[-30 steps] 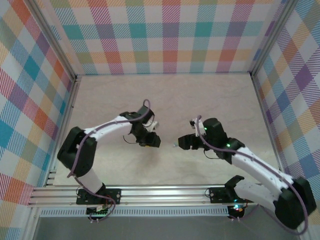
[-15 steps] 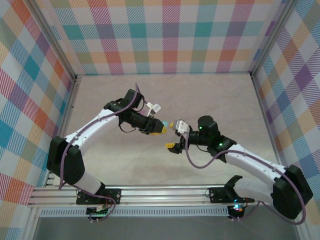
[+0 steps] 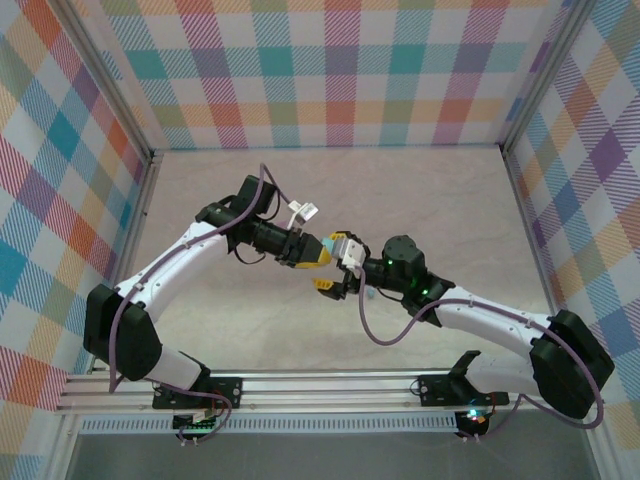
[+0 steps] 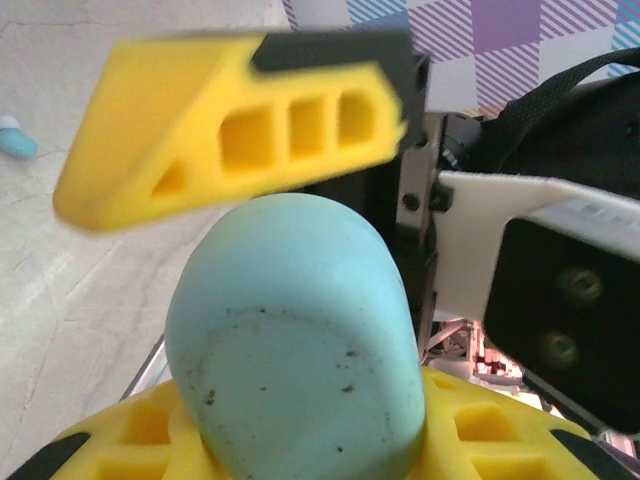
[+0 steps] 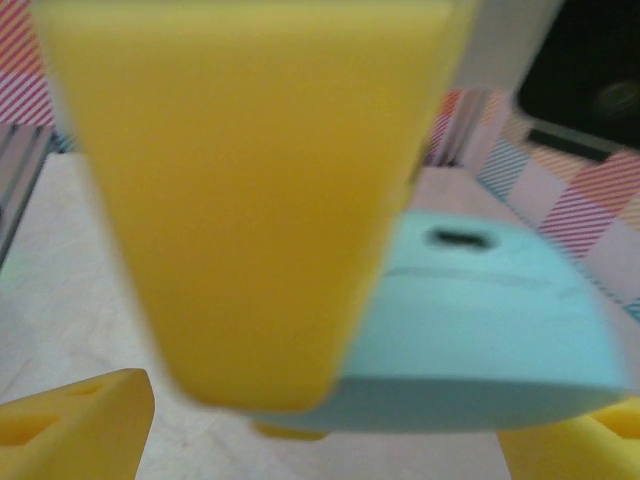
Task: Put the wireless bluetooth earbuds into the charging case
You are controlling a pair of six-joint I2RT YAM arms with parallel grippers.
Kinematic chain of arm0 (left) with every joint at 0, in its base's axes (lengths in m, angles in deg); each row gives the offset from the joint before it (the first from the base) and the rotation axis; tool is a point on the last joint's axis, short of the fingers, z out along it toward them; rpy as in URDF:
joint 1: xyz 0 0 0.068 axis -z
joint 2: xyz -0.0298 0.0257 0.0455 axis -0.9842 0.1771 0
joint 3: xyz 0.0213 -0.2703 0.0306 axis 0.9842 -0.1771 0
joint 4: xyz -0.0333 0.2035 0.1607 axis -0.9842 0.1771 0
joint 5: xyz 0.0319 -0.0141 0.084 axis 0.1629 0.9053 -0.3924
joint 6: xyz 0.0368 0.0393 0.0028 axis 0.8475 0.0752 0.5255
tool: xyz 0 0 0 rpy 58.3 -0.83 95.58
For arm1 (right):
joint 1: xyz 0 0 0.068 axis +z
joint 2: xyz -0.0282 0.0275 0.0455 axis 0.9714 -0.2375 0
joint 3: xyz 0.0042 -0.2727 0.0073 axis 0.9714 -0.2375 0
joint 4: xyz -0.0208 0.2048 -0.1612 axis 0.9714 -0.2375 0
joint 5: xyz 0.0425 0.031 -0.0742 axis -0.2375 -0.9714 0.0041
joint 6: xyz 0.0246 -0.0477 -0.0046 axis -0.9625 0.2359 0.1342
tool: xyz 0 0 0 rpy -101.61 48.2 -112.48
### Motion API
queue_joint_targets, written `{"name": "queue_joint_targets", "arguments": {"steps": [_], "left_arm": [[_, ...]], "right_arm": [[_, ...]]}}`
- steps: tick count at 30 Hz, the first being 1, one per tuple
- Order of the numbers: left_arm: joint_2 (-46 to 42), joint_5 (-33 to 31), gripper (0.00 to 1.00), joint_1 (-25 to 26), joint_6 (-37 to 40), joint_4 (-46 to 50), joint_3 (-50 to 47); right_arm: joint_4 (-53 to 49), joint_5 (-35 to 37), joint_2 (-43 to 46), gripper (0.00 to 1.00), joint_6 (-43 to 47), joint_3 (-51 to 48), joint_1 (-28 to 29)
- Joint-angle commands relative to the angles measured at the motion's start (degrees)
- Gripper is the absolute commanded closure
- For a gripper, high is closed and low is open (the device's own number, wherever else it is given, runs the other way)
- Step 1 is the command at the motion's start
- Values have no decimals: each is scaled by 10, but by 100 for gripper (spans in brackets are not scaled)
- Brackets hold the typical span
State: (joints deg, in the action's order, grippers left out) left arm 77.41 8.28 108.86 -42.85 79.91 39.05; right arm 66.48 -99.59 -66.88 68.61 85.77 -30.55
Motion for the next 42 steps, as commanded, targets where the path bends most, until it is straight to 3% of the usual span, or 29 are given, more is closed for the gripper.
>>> {"name": "queue_joint_targets", "arguments": {"steps": [1, 6, 14, 17, 22, 26, 28, 32, 35, 37, 40, 42], "left_arm": [[-7, 23, 74, -2, -6, 7, -4], [-7, 27, 74, -5, -4, 11, -4], [-5, 23, 74, -8, -4, 11, 2], [-7, 12, 71, -8, 0, 10, -1], [-27, -49, 40, -8, 23, 7, 2], [-98, -162, 32, -13, 50, -48, -6], [-154, -257, 31, -12, 89, -99, -26], [-265, -358, 21, -1, 189, -279, -136], [-289, -353, 19, 17, 276, -324, -181], [-275, -288, 13, 28, 376, -274, -168], [-250, -324, 19, 64, 442, -247, -152], [-257, -385, 24, 104, 499, -271, -175]], "right_arm": [[59, 14, 15, 13, -22, -2, 0], [50, 1, 26, 16, -27, 8, -3], [-17, -49, 33, 45, -16, 35, -3], [-47, -55, 41, 50, -16, 42, -3], [-166, -96, 54, 55, -23, 94, -3], [-336, -134, 52, 55, -29, 175, -14], [-452, -169, 36, 55, -53, 245, -42], [-651, -215, -29, 56, -99, 394, -103], [-753, -253, -79, 56, -109, 470, -119], [-802, -284, -106, 56, -105, 510, -121], [-855, -315, -144, 56, -97, 552, -121], [-891, -327, -170, 57, -89, 580, -121]]}}
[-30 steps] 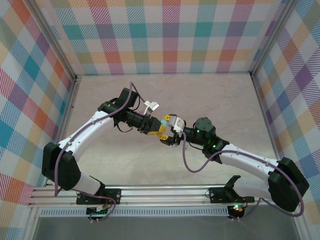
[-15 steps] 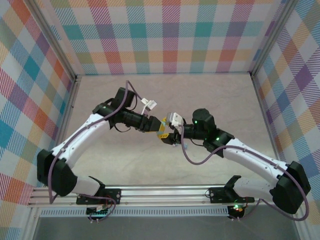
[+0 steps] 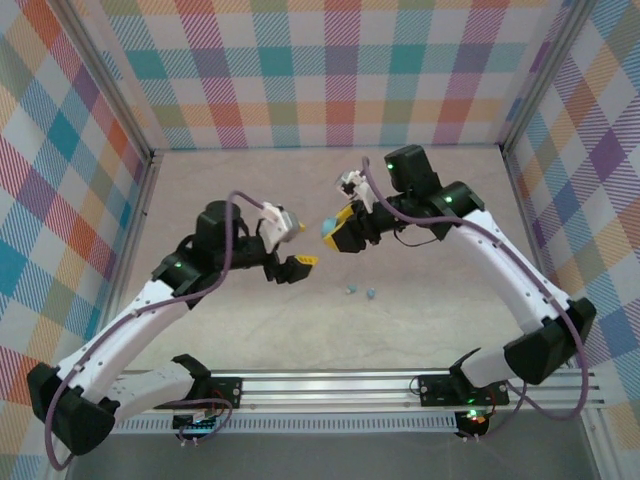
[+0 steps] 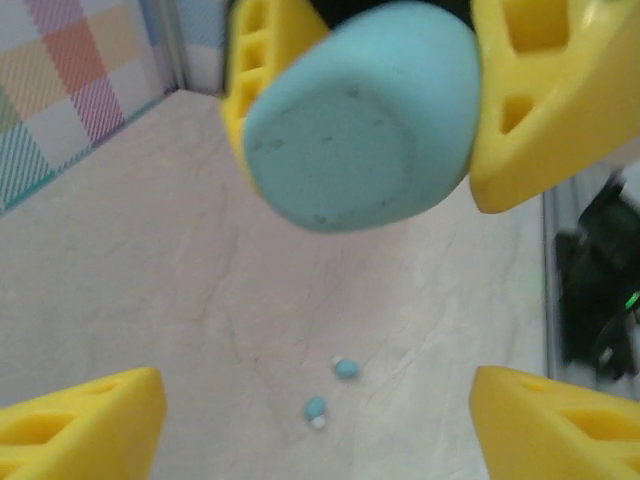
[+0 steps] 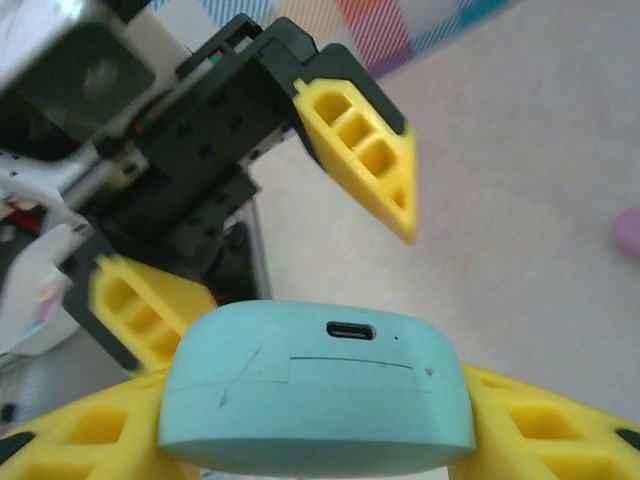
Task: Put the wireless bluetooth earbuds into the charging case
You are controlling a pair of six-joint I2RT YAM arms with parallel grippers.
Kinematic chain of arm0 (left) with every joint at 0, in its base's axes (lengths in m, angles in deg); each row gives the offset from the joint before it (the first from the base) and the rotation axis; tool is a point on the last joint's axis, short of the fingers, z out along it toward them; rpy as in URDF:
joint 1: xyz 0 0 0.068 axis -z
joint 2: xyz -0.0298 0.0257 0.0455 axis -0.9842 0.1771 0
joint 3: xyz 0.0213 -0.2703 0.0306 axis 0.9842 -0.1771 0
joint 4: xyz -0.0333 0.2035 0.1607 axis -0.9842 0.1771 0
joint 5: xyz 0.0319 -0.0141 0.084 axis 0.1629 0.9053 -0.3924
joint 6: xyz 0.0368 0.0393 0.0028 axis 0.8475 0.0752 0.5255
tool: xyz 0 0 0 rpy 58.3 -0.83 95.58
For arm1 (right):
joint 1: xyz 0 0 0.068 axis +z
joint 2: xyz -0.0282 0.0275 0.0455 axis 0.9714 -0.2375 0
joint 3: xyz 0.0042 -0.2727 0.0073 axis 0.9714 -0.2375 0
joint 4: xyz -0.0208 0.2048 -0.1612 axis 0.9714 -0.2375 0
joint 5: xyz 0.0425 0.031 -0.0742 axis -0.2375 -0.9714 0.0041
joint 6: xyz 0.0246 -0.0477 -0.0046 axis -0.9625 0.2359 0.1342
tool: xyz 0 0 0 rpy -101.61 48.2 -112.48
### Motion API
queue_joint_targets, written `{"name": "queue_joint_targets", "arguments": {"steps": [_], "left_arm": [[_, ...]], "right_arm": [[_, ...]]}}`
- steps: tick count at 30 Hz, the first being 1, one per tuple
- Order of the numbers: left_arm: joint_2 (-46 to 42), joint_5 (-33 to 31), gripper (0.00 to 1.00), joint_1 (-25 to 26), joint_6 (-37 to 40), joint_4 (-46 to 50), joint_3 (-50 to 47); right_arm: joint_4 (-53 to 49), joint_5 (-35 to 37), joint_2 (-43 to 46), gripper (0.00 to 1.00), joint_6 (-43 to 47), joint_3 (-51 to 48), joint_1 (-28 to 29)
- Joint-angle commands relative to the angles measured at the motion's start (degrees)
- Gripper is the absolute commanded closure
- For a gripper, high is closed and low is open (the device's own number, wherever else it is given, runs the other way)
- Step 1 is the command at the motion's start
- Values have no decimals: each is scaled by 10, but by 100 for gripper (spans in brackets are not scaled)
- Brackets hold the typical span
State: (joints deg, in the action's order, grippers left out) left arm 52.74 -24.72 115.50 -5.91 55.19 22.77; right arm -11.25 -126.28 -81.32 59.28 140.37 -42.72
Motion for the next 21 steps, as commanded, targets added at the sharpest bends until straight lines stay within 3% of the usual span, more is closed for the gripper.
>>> {"name": "queue_joint_targets", "arguments": {"steps": [1, 5, 11, 21], "left_arm": [[-19, -78, 27, 51, 148, -53, -30], [-32, -101, 27, 60, 147, -129, -66], [-29, -75, 24, 60, 109, -176, -90], [-16, -42, 32, 59, 107, -159, -68]], "right_arm": [[-133, -61, -40, 57, 5, 47, 0], [-182, -72, -79, 60, 9, 78, 0], [-159, -86, -75, 61, 2, 48, 6], [-246, -34, -100, 59, 53, 67, 26]]}}
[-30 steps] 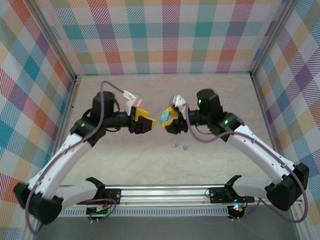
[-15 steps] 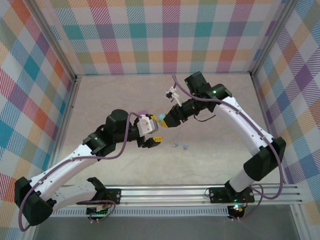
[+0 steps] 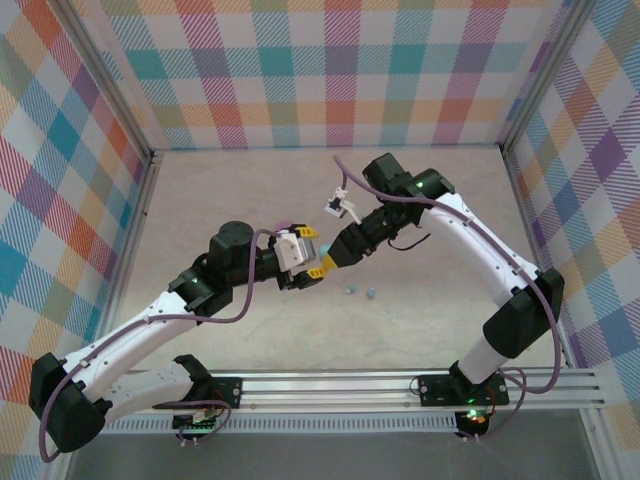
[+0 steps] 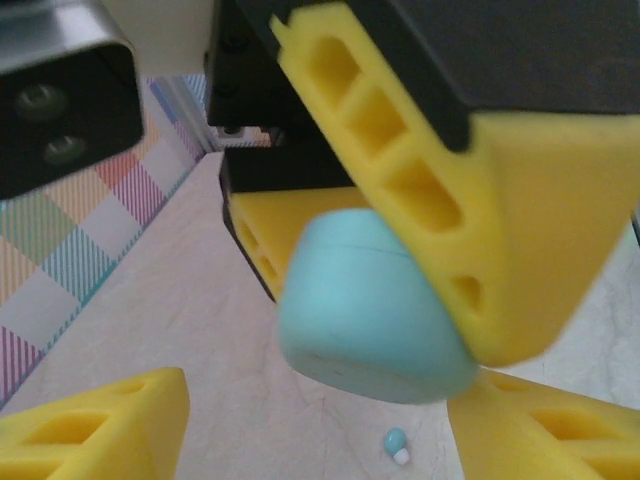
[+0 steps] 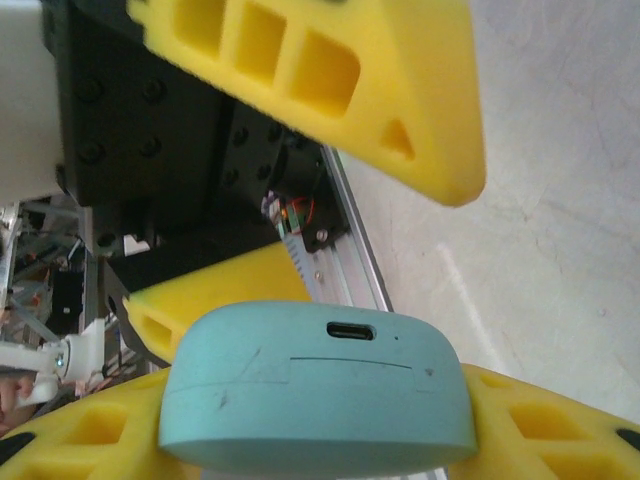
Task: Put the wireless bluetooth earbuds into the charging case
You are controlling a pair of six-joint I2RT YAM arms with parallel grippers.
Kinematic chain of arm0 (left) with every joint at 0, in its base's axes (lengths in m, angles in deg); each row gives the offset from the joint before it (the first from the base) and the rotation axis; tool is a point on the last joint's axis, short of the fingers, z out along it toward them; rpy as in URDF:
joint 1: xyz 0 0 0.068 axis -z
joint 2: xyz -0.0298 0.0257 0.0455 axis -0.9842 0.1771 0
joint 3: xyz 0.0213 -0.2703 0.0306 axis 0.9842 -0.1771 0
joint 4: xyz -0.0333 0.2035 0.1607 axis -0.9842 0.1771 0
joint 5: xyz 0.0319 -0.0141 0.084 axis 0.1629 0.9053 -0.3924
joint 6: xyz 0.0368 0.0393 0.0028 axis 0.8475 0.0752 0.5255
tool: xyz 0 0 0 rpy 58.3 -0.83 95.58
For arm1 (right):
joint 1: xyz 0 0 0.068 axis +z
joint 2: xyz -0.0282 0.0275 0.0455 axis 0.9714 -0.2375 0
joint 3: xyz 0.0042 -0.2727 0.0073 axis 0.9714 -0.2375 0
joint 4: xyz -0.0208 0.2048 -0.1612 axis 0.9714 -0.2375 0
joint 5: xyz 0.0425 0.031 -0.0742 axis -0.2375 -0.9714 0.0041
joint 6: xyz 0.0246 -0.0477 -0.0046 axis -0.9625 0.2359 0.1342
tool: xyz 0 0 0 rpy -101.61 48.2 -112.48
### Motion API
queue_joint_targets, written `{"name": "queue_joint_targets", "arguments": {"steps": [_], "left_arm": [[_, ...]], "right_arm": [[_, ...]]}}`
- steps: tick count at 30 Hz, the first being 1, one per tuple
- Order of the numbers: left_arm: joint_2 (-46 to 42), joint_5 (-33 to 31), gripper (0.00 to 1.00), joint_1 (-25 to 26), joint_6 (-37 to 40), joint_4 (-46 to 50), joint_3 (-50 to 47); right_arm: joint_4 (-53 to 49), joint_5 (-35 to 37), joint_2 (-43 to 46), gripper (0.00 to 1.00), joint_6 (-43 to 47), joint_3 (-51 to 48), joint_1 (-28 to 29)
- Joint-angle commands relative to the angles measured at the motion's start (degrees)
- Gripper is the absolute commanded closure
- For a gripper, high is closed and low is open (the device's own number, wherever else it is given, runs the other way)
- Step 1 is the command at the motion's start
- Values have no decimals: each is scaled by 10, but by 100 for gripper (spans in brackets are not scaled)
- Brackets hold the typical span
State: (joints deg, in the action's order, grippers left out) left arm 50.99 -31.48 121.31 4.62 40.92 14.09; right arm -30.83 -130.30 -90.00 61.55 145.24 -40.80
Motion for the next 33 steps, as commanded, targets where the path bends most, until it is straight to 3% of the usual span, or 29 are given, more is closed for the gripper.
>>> {"name": "queue_joint_targets", "arguments": {"steps": [1, 11, 18, 21, 24, 29, 33], "left_arm": [[7, 36, 33, 1, 4, -5, 26], [29, 105, 45, 2, 12, 54, 68], [35, 117, 65, 3, 28, 96, 77], [35, 116, 73, 2, 17, 95, 75], [34, 109, 76, 2, -10, 74, 63], [23, 115, 78, -15, -94, -8, 18], [12, 144, 79, -43, -198, -114, -28]], "right_arm": [[-54, 7, -15, 59, 30, 20, 7], [-56, 2, -13, 58, 26, 31, 13], [-61, 2, -18, 52, 22, 36, 13], [-48, 12, -15, 44, 5, 40, 12], [-36, 29, -13, 34, -15, 51, 11], [0, 46, 15, 28, -36, 50, 0], [107, 58, 92, 26, -64, -24, -20]]}}
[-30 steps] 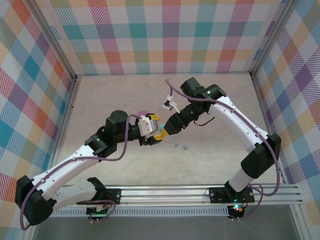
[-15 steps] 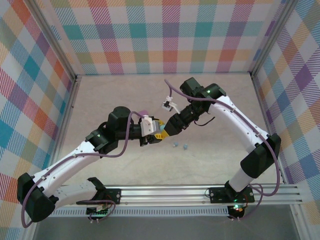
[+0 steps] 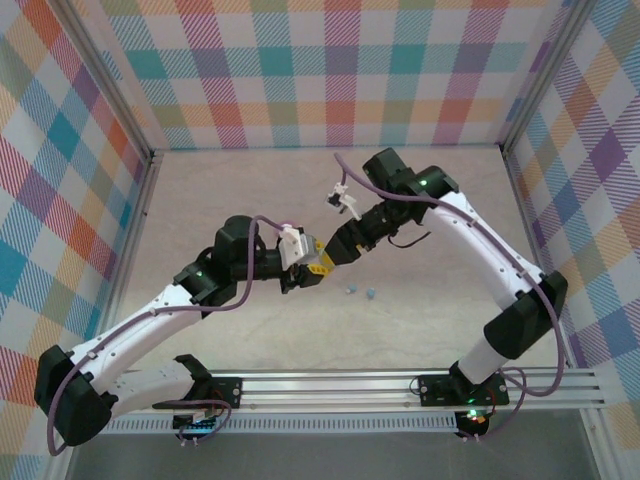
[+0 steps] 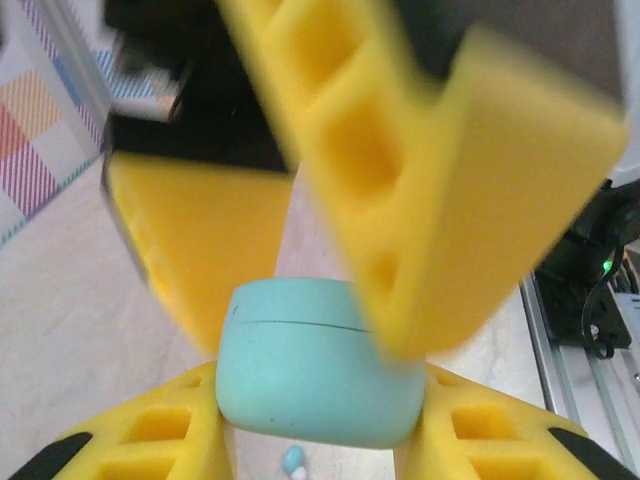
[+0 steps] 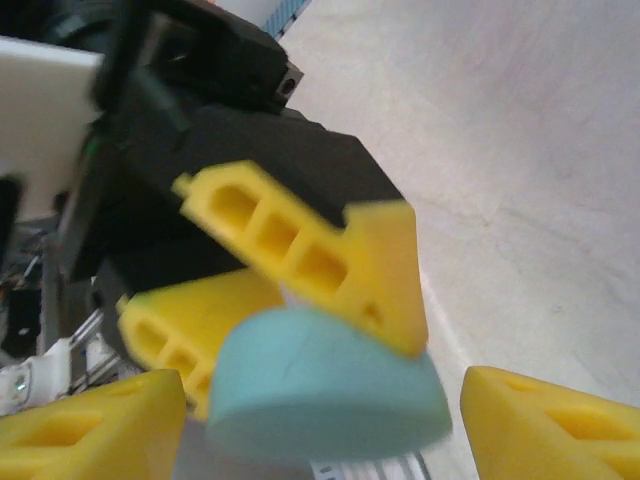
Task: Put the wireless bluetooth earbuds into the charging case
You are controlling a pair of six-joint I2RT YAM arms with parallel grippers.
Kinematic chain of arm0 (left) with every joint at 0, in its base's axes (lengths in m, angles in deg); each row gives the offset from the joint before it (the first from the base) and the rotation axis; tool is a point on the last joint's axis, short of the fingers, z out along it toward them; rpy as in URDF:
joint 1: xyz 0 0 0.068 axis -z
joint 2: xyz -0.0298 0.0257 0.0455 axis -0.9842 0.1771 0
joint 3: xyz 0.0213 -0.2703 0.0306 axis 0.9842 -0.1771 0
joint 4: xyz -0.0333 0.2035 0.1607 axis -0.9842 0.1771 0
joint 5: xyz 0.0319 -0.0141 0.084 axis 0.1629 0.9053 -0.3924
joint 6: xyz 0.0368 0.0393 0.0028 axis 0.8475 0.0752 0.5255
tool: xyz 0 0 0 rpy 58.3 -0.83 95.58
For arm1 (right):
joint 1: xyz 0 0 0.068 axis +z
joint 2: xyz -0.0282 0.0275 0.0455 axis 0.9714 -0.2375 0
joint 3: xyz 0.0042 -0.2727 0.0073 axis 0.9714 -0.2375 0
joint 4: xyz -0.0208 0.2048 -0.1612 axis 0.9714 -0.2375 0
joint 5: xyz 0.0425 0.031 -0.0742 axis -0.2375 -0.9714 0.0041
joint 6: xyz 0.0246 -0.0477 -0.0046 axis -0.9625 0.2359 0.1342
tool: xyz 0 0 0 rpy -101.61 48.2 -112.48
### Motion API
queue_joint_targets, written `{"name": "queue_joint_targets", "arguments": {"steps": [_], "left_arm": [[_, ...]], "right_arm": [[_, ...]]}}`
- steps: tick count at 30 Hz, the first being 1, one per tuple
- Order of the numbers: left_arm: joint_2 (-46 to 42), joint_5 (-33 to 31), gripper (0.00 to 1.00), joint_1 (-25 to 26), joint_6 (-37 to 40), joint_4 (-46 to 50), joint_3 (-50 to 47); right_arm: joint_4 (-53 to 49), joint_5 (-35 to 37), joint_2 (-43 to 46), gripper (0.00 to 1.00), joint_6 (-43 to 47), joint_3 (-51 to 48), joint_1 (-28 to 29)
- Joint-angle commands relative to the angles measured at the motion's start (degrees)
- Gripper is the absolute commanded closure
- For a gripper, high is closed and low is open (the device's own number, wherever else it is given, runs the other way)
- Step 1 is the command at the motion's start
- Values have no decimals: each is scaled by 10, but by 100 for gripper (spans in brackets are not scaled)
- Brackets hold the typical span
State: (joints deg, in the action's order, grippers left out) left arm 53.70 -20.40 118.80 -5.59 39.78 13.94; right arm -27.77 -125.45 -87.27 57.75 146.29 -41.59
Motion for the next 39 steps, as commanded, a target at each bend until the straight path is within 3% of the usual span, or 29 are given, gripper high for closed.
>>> {"name": "queue_joint_targets", "arguments": {"steps": [1, 5, 7, 12, 23, 30, 39], "left_arm": [[-17, 40, 81, -25, -124, -135, -39], [-13, 59, 87, -43, -199, -211, -59], [-9, 68, 89, -45, -217, -223, -55], [6, 102, 93, -46, -234, -209, -26], [18, 131, 98, -46, -234, -177, -3], [17, 141, 100, -46, -228, -158, 0], [13, 144, 100, -46, -213, -136, 1]], "right_arm": [[124, 14, 95, 24, -44, -70, -14], [329, 38, 206, 23, -81, -231, -11], [369, 71, 236, 23, -59, -276, -1], [352, 160, 242, 22, 35, -282, 37], [340, 253, 208, 22, 79, -232, 44], [329, 278, 207, 22, 83, -214, 40], [303, 256, 209, 22, 83, -185, 28]]}}
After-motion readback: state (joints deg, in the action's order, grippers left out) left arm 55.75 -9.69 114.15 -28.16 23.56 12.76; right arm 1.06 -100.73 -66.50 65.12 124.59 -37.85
